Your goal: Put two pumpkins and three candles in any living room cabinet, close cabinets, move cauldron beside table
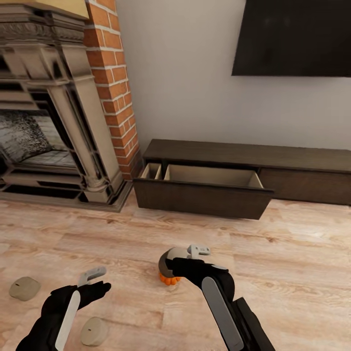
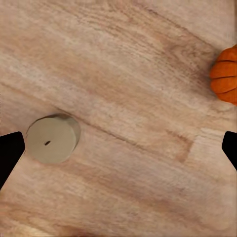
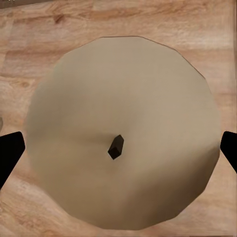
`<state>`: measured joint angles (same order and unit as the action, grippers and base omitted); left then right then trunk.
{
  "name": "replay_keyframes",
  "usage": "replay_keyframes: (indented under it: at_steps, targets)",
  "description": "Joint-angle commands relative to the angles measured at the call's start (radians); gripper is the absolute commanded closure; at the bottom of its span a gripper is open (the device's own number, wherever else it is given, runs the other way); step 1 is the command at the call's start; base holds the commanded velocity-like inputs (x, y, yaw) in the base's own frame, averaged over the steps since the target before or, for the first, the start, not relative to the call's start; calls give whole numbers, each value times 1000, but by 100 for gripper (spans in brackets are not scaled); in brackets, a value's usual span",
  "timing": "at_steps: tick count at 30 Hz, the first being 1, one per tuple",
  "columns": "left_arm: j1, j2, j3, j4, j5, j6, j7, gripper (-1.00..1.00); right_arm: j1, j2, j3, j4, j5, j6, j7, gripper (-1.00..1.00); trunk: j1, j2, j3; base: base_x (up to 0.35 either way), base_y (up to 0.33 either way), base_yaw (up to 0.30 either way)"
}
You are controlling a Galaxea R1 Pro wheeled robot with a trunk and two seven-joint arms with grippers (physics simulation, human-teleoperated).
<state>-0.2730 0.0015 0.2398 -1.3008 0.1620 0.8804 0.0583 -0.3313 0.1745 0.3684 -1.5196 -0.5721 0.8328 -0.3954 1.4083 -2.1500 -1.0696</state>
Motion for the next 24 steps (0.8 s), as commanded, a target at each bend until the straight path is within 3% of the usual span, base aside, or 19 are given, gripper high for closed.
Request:
replay_keyframes:
  at_steps: [1,13,24]
  targets:
    - [0,0,0,0,0,0,0,-100,0,0,0,3,-2,-2,-3,100,0,0,0,0,273,-283]
    - [0,0,0,0,0,0,0,-100,0,0,1,19,-2,-7,-2,100,0,0,0,-71,95,-272]
    - [0,1,1,0,-1,0,0,-100,0,0,1,31,-2,-10,0,100,0,0,-2,-118,93,-48]
